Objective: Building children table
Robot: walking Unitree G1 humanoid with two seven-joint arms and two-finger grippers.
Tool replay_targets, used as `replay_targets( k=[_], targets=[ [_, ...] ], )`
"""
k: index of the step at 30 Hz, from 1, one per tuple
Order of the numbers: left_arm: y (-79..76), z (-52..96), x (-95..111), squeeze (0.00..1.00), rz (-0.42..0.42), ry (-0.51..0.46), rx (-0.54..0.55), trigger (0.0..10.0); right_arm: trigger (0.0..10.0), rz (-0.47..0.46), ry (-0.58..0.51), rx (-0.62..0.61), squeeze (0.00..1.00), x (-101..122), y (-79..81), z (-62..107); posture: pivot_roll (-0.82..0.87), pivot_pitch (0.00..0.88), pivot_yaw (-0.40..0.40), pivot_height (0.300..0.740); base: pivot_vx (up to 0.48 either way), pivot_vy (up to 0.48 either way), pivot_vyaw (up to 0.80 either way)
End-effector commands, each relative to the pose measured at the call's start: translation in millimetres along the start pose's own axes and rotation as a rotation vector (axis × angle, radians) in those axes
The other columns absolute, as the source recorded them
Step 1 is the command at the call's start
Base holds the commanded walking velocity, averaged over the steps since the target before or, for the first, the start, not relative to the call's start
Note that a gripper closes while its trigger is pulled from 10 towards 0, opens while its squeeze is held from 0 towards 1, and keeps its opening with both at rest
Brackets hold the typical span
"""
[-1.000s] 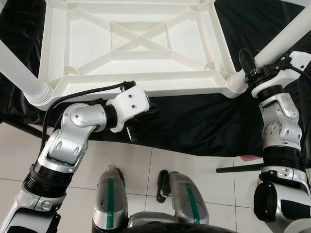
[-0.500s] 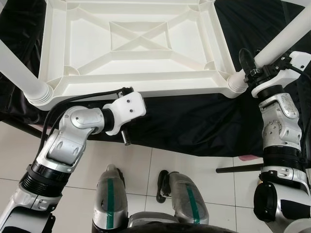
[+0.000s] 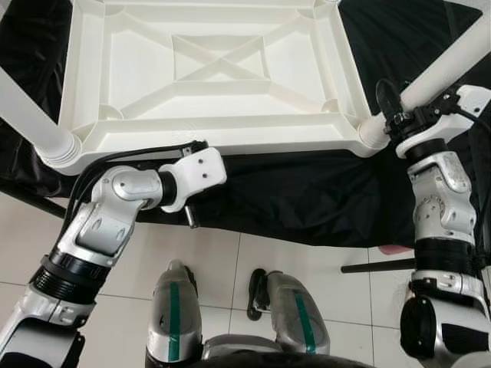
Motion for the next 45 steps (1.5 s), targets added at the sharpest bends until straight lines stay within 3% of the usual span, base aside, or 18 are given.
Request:
replay_targets(
  k=[1, 6, 9, 14, 18, 20, 27, 30, 32, 38, 45],
  targets=[
    [10.1, 2.9, -27, 0.00, 0.046, 0.127, 0.119, 10.0, 10.0, -0.017, 0.017, 0.071, 0.00, -1, 9.9, 3.8, 0.08, 0.096, -0.066, 0.740, 0.000, 0.000, 0.00],
    [18.1, 7.3, -37, 0.00, 0.071, 0.172, 0.159, 10.0, 10.0, -0.023, 0.044, 0.134, 0.00, -2, 18.4, 8.0, 0.08, 0.099, -0.066, 0.740, 0.000, 0.000, 0.00],
    [30.8, 14.3, -53, 0.00, 0.108, 0.241, 0.222, 10.0, 10.0, -0.037, 0.107, 0.233, 0.00, -6, 32.5, 15.4, 0.07, 0.101, -0.067, 0.740, 0.000, 0.000, 0.00],
    [43.7, 20.6, -63, 0.00, 0.132, 0.289, 0.283, 10.0, 10.0, -0.040, 0.179, 0.318, 0.00, -12, 42.7, 24.0, 0.07, 0.103, -0.068, 0.740, 0.000, 0.000, 0.00],
    [48.0, 22.6, -65, 0.00, 0.132, 0.303, 0.302, 10.0, 10.0, -0.044, 0.197, 0.339, 0.00, -13, 44.9, 26.7, 0.07, 0.103, -0.068, 0.740, 0.000, 0.000, 0.00],
    [57.8, 26.7, -64, 0.00, 0.152, 0.309, 0.351, 10.0, 10.0, -0.049, 0.214, 0.354, 0.00, -13, 45.8, 29.2, 0.07, 0.102, -0.067, 0.740, 0.000, 0.000, 0.00],
    [59.3, 24.8, -61, 0.00, 0.167, 0.309, 0.354, 10.0, 10.0, -0.054, 0.220, 0.364, 0.00, -12, 46.7, 28.7, 0.07, 0.102, -0.067, 0.740, 0.000, 0.000, 0.00],
    [62.6, 22.6, -64, 0.00, 0.176, 0.324, 0.368, 10.0, 10.0, -0.081, 0.241, 0.418, 0.00, -14, 57.8, 31.0, 0.07, 0.102, -0.069, 0.740, 0.000, 0.000, 0.00],
    [69.0, 20.6, -66, 0.00, 0.181, 0.340, 0.386, 10.0, 10.0, -0.099, 0.274, 0.488, 0.00, -18, 73.5, 34.7, 0.08, 0.102, -0.069, 0.740, 0.000, 0.000, 0.00],
    [76.8, 18.5, -66, 0.00, 0.182, 0.349, 0.405, 10.0, 10.0, -0.116, 0.295, 0.542, 0.00, -20, 86.0, 37.1, 0.08, 0.098, -0.070, 0.740, 0.000, 0.000, 0.00],
    [97.7, 9.1, -60, 0.00, 0.161, 0.350, 0.445, 10.0, 10.0, -0.160, 0.346, 0.722, 0.00, -28, 124.7, 40.7, 0.08, 0.087, -0.076, 0.740, 0.000, 0.000, 0.00]
  ],
)
Point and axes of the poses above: a point about 5 cm out from each wrist's last joint towards the gripper, its own z axis pointing back from the gripper into the wrist, its own x axis along the axis of the wrist's last joint, y = z × x, the point moved 5 cm from there along -z, pointing out of the wrist towards the gripper, and after that the axes turned 13 degrees about -z, right-handed, at the moved point
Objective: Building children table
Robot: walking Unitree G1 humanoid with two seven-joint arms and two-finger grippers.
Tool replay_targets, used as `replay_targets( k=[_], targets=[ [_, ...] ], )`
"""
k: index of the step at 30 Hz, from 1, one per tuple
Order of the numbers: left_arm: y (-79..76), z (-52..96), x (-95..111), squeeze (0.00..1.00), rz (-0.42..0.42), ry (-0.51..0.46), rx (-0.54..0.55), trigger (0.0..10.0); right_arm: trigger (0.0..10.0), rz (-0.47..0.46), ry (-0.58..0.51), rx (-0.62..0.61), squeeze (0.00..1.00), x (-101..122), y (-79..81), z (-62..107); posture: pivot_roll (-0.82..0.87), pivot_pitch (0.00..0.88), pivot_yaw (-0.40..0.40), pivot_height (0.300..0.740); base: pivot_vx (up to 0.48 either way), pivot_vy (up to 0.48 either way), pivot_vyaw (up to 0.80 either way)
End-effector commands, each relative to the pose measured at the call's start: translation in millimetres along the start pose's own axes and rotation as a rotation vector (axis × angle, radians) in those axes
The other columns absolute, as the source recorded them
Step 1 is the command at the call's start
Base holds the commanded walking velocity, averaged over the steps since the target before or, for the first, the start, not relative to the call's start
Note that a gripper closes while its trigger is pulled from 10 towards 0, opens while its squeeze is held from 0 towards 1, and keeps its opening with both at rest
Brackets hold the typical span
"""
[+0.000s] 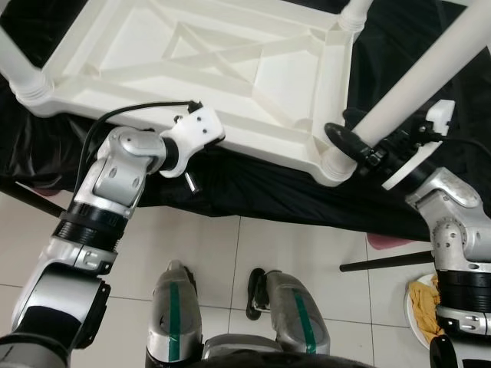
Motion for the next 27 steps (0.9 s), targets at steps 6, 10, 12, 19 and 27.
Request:
replay_targets(
  k=[6, 10, 12, 19, 27],
  targets=[
    [54.1, 14.2, -30, 0.00, 0.019, 0.200, 0.413, 10.0, 10.0, -0.072, 0.045, 0.272, 0.00, -13, 45.0, -19.7, 0.08, 0.081, -0.082, 0.740, 0.000, 0.000, 0.00],
    [59.1, 13.1, -25, 0.00, 0.014, 0.190, 0.425, 10.0, 10.0, -0.072, 0.066, 0.300, 0.00, -18, 49.8, -26.1, 0.09, 0.074, -0.086, 0.740, 0.000, 0.000, 0.00],
    [59.1, 13.1, -25, 0.00, 0.014, 0.190, 0.425, 10.0, 10.0, -0.072, 0.066, 0.300, 0.00, -18, 49.8, -26.1, 0.09, 0.074, -0.086, 0.740, 0.000, 0.000, 0.00],
    [73.9, 10.1, -8, 0.00, -0.023, 0.155, 0.454, 10.0, 10.0, -0.073, 0.125, 0.374, 0.00, -36, 62.6, -49.5, 0.10, 0.068, -0.091, 0.740, 0.000, 0.000, 0.00],
    [78.3, 6.9, 2, 0.00, -0.053, 0.130, 0.449, 10.0, 10.0, -0.069, 0.115, 0.389, 0.00, -38, 66.8, -67.1, 0.12, 0.071, -0.084, 0.740, 0.000, 0.000, 0.00]
  ],
)
Point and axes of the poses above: a point about 5 cm out from each wrist's last joint towards the gripper, its own z axis pointing back from the gripper into the wrist, its own x axis along the axis of the wrist's last joint, y = z × x, the point moved 5 cm from there along -z, pointing out of the wrist towards the gripper, and after that the axes turned 13 degrees about -z, right-handed, at the moved point
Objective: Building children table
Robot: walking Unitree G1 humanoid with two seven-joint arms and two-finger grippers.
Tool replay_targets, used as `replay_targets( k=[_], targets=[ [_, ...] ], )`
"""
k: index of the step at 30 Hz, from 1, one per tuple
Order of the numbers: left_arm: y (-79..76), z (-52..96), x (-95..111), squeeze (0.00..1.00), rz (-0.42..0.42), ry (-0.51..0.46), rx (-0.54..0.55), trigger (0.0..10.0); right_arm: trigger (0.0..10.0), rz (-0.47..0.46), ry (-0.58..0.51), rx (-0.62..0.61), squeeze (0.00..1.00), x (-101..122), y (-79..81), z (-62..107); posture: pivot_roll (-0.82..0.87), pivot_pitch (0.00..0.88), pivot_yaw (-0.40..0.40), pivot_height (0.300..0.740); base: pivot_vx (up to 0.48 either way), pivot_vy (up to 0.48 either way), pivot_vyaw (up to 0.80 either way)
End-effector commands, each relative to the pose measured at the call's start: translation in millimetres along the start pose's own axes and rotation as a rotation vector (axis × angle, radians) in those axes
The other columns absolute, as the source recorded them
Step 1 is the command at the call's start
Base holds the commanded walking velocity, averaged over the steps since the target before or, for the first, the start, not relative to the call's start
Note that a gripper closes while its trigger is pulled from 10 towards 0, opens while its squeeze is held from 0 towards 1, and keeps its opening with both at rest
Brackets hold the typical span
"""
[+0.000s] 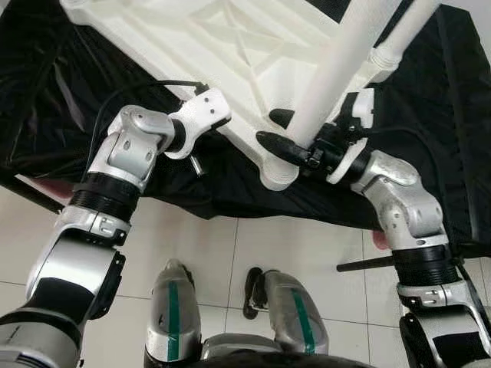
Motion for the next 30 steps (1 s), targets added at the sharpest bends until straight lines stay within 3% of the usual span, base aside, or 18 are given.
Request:
replay_targets(
  k=[1, 15, 22, 30],
  targets=[
    [54.8, 17.4, -4, 0.00, -0.040, 0.097, 0.434, 10.0, 10.0, -0.059, 0.051, 0.084, 0.00, -18, 12.9, -15.6, 0.12, 0.074, -0.079, 0.740, 0.000, 0.000, 0.00],
    [45.0, -7.5, 25, 0.00, -0.135, 0.021, 0.368, 10.0, 10.0, -0.044, 0.021, 0.069, 0.00, -15, 8.2, -21.4, 0.11, 0.081, -0.063, 0.740, 0.000, 0.000, 0.00],
    [38.0, -18.9, 53, 0.00, -0.197, -0.062, 0.332, 10.0, 10.0, -0.035, 0.038, 0.081, 0.00, -20, 8.7, -22.8, 0.11, 0.082, -0.059, 0.740, 0.000, 0.000, 0.00],
    [30.6, -18.2, 35, 0.00, -0.200, -0.005, 0.288, 10.0, 10.0, -0.023, 0.047, 0.052, 0.00, -21, 3.2, -18.3, 0.10, 0.090, -0.056, 0.740, 0.000, 0.000, 0.00]
  ],
)
Point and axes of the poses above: a point about 5 cm out from each wrist's last joint towards the gripper, its own z axis pointing back from the gripper into the wrist, its own x axis along the axis of the wrist's last joint, y = z × x, the point moved 5 cm from there along -z, pointing out of the wrist towards the gripper, and after that the axes turned 13 degrees about -z, right-handed, at the moved point
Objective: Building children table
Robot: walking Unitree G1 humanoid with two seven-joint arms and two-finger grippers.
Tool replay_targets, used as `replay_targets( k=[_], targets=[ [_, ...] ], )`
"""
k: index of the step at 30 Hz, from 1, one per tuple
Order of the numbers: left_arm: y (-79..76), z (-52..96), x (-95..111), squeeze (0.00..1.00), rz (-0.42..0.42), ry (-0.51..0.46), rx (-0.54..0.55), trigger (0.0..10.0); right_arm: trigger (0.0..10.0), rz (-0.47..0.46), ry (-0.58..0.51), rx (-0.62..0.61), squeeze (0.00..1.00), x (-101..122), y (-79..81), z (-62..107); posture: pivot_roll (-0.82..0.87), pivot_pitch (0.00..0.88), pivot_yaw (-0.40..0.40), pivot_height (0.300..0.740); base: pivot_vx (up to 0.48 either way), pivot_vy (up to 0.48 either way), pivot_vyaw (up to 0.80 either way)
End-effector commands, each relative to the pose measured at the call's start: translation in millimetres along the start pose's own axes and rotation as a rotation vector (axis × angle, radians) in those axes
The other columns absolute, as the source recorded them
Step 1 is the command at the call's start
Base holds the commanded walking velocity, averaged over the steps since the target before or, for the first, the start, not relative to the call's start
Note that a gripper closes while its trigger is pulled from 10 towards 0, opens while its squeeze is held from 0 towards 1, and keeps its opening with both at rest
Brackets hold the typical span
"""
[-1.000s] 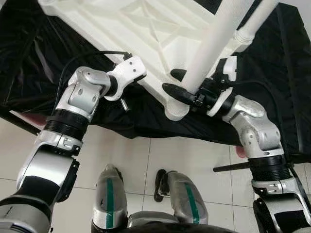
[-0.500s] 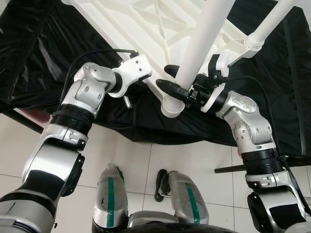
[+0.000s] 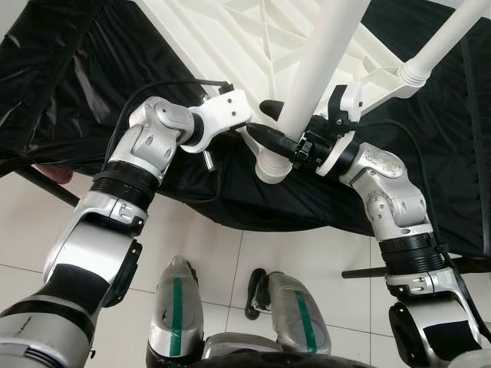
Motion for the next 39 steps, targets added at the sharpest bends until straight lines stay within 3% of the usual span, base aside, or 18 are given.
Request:
replay_targets(
  k=[1, 6, 8, 9, 10, 11, 17, 18, 19, 20, 25, 26, 31, 33, 39],
  targets=[
    [32.9, 5.4, 0, 0.00, -0.035, 0.068, 0.319, 10.0, 10.0, -0.058, 0.074, 0.052, 0.00, -23, 9.6, -6.6, 0.11, 0.093, -0.056, 0.740, 0.000, 0.000, 0.00],
    [37.9, 23.5, -12, 0.00, -0.081, 0.120, 0.345, 10.0, 10.0, -0.056, 0.072, 0.038, 0.00, -24, 7.1, -5.6, 0.12, 0.102, -0.055, 0.740, 0.000, 0.000, 0.00],
    [41.4, 29.1, -13, 0.00, -0.061, 0.113, 0.359, 10.0, 10.0, -0.057, 0.072, 0.038, 0.00, -25, 7.0, -5.7, 0.12, 0.102, -0.055, 0.740, 0.000, 0.000, 0.00],
    [43.9, 33.8, -13, 0.89, -0.032, 0.101, 0.365, 10.0, 10.0, -0.059, 0.073, 0.038, 0.00, -26, 7.3, -5.7, 0.12, 0.104, -0.055, 0.740, 0.000, 0.000, 0.00],
    [43.9, 33.8, -13, 0.89, -0.032, 0.101, 0.365, 10.0, 10.0, -0.059, 0.073, 0.038, 0.00, -26, 7.3, -5.7, 0.12, 0.104, -0.055, 0.740, 0.000, 0.000, 0.00],
    [45.4, 37.2, -13, 1.00, -0.008, 0.089, 0.367, 10.0, 10.0, -0.064, 0.074, 0.040, 0.00, -27, 7.5, -5.6, 0.12, 0.104, -0.055, 0.740, 0.000, 0.000, 0.00],
    [46.0, 48.8, 6, 1.00, 0.054, -0.030, 0.333, 10.0, 10.0, -0.059, 0.039, 0.006, 0.00, -22, 1.1, -7.0, 0.12, 0.104, -0.053, 0.740, 0.000, 0.000, 0.00],
    [42.9, 53.5, 15, 0.47, 0.059, -0.077, 0.304, 10.0, 10.0, -0.055, 0.033, -0.006, 0.00, -21, -0.9, -7.3, 0.12, 0.102, -0.053, 0.740, 0.000, 0.000, 0.00],
    [42.9, 53.5, 15, 0.47, 0.059, -0.077, 0.304, 10.0, 10.0, -0.055, 0.033, -0.006, 0.00, -21, -0.9, -7.3, 0.12, 0.102, -0.053, 0.740, 0.000, 0.000, 0.00],
    [40.8, 60.4, 23, 0.00, 0.069, -0.124, 0.275, 10.0, 10.0, -0.051, 0.024, -0.015, 0.00, -20, -2.4, -7.3, 0.13, 0.101, -0.053, 0.740, 0.000, 0.000, 0.00],
    [37.5, 69.6, 32, 0.00, 0.076, -0.175, 0.239, 10.0, 10.0, -0.052, 0.012, -0.027, 0.00, -19, -4.6, -7.2, 0.13, 0.101, -0.053, 0.740, 0.000, 0.000, 0.00],
    [39.8, 76.4, 36, 0.00, 0.094, -0.201, 0.240, 10.0, 10.0, -0.062, 0.004, -0.029, 1.00, -18, -5.7, -6.8, 0.13, 0.098, -0.055, 0.740, 0.000, 0.000, 0.00],
    [44.5, 94.4, 38, 0.00, 0.119, -0.242, 0.249, 10.0, 10.0, -0.032, -0.031, -0.060, 1.00, -10, -12.1, -6.5, 0.13, 0.094, -0.057, 0.740, 0.000, 0.000, 0.00],
    [44.8, 95.3, 37, 0.00, 0.126, -0.238, 0.250, 10.0, 10.0, -0.032, -0.035, -0.067, 1.00, -9, -13.4, -6.6, 0.13, 0.094, -0.057, 0.740, 0.000, 0.000, 0.00],
    [46.3, 102.4, 33, 0.00, 0.154, -0.228, 0.279, 10.0, 10.0, 0.113, -0.089, -0.188, 1.00, 6, -26.6, -5.3, 0.13, 0.099, -0.059, 0.740, 0.000, 0.000, 0.00]
  ],
)
Point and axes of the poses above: a point about 5 cm out from each wrist's last joint towards the gripper, its own z axis pointing back from the gripper into the wrist, its own x axis along the axis of the wrist's last joint, y = z × x, the point moved 5 cm from there along -z, pointing out of the wrist towards the gripper, and after that the axes turned 13 degrees about -z, right-handed, at the moved point
